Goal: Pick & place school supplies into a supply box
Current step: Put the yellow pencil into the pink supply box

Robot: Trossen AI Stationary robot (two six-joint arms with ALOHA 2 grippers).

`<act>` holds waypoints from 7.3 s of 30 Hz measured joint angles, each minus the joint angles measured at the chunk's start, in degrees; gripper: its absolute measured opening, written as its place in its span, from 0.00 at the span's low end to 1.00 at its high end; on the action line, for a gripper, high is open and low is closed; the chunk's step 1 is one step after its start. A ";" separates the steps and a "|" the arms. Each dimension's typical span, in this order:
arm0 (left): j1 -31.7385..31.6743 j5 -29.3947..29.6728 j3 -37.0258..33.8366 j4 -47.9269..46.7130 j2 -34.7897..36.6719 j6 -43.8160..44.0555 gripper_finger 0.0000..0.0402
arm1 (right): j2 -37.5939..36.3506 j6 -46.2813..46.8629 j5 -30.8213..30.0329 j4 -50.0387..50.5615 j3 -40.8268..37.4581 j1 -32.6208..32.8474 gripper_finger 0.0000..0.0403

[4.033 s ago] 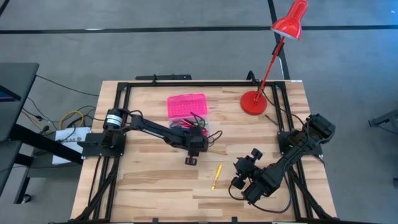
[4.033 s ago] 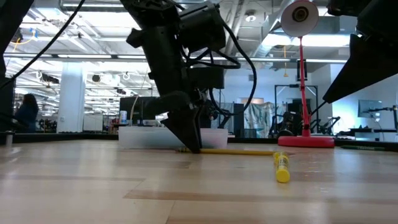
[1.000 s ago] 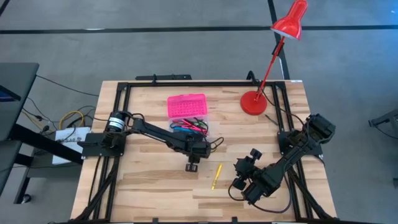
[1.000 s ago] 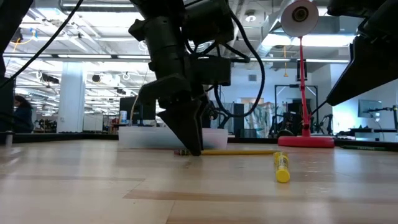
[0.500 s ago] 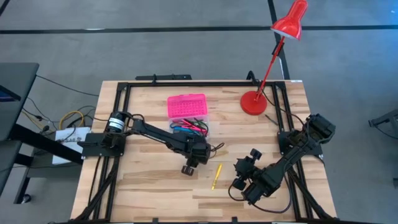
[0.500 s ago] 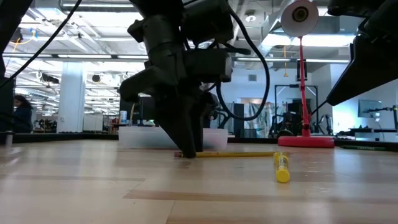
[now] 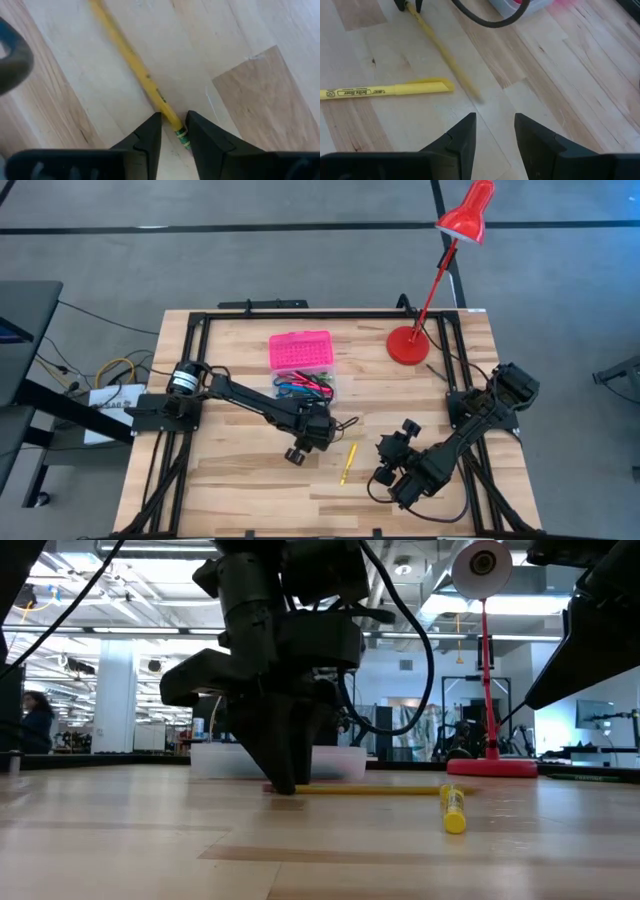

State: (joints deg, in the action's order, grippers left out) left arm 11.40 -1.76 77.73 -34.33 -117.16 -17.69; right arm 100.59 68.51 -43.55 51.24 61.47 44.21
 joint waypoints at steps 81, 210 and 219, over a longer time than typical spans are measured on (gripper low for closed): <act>-2.38 -2.16 0.15 10.02 -3.82 15.58 0.04 | -0.01 -0.04 -0.02 -1.38 -1.07 -0.11 0.31; 19.52 36.20 -52.78 37.77 59.01 20.37 0.00 | -6.98 -67.27 39.63 -49.52 -26.02 -44.16 0.18; 19.45 36.28 -52.78 36.29 59.01 23.20 0.00 | -5.63 -66.16 39.39 -48.90 -25.79 -42.67 0.02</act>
State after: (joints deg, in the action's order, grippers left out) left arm 30.84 34.52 24.95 1.96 -58.15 5.51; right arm 94.96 2.35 -4.16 2.34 35.68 1.54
